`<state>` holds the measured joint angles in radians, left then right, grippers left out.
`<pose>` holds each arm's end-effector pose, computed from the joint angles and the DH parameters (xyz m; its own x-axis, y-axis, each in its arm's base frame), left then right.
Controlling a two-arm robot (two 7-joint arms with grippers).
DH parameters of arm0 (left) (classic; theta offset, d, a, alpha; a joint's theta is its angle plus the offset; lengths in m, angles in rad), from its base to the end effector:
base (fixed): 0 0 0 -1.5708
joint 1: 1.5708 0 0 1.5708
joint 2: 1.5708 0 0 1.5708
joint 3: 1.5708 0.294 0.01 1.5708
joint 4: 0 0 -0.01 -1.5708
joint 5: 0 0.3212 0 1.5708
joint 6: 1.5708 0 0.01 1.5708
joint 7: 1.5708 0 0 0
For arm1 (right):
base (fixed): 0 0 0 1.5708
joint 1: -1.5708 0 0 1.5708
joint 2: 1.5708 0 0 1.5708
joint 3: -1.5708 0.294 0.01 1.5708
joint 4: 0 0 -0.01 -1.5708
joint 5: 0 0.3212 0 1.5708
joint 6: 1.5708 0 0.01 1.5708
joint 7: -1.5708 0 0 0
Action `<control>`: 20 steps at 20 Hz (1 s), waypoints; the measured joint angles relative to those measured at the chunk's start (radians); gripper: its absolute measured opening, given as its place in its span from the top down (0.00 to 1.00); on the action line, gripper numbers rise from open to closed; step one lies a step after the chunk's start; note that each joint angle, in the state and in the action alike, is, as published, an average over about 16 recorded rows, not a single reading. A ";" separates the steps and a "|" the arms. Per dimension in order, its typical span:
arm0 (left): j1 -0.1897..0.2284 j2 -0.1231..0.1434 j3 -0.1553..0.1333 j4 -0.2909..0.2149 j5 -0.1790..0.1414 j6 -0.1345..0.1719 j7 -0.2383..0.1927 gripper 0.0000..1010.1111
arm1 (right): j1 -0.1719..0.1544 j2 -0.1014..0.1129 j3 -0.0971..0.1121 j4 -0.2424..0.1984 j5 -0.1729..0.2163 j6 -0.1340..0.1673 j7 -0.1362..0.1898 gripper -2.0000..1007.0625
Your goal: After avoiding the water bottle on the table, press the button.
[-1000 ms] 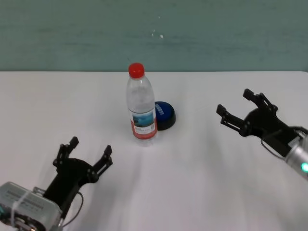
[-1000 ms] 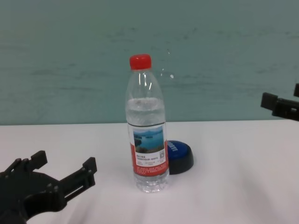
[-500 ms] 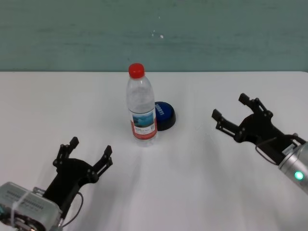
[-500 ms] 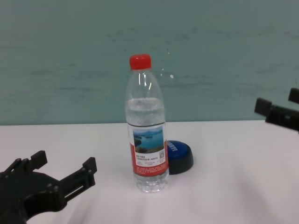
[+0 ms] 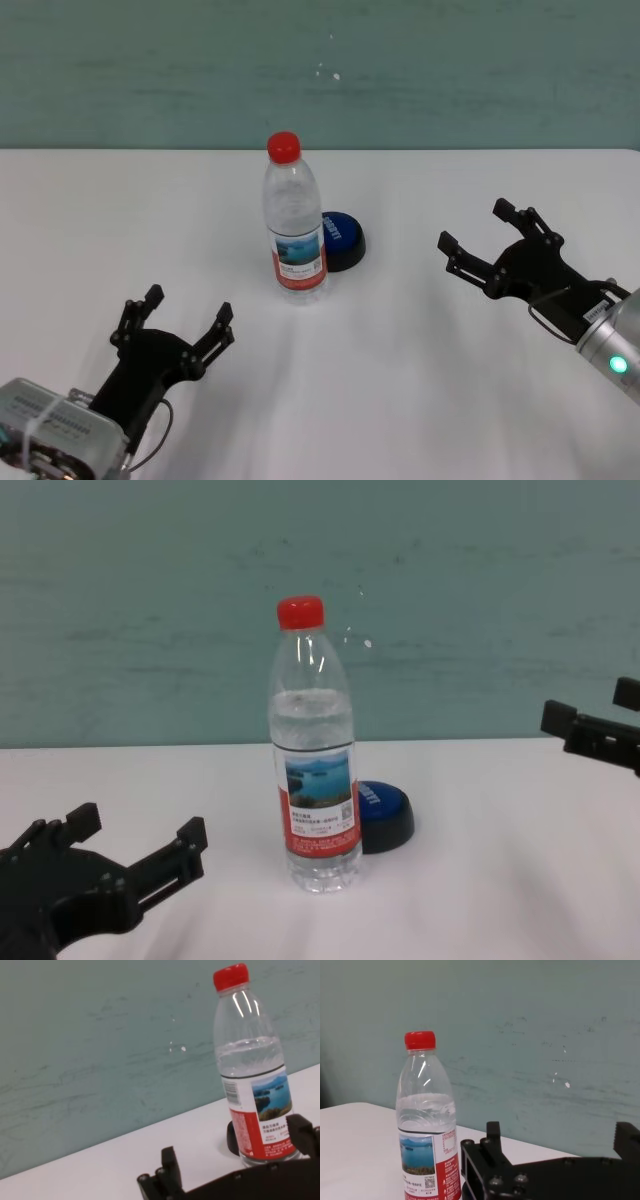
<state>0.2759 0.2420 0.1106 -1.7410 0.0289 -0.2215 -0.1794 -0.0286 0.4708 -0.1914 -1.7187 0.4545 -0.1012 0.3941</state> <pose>0.2553 0.0226 -0.3294 0.3455 0.9078 0.2380 -0.9304 0.3645 -0.0397 0.3253 -0.0582 -0.2650 0.5872 -0.8081 0.0465 0.8011 0.5884 0.1097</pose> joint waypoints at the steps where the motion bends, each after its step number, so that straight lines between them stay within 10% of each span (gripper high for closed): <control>1: 0.000 0.000 0.000 0.000 0.000 0.000 0.000 0.01 | -0.001 0.001 -0.001 -0.001 0.000 -0.002 0.003 0.00; 20: 0.000 0.000 0.000 0.000 0.000 0.000 0.000 0.01 | 0.031 -0.008 -0.120 0.005 -0.037 -0.005 0.066 0.00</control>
<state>0.2759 0.2420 0.1106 -1.7410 0.0289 -0.2215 -0.1794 0.0023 0.4628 -0.3114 -1.7137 0.4175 -0.1065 0.4602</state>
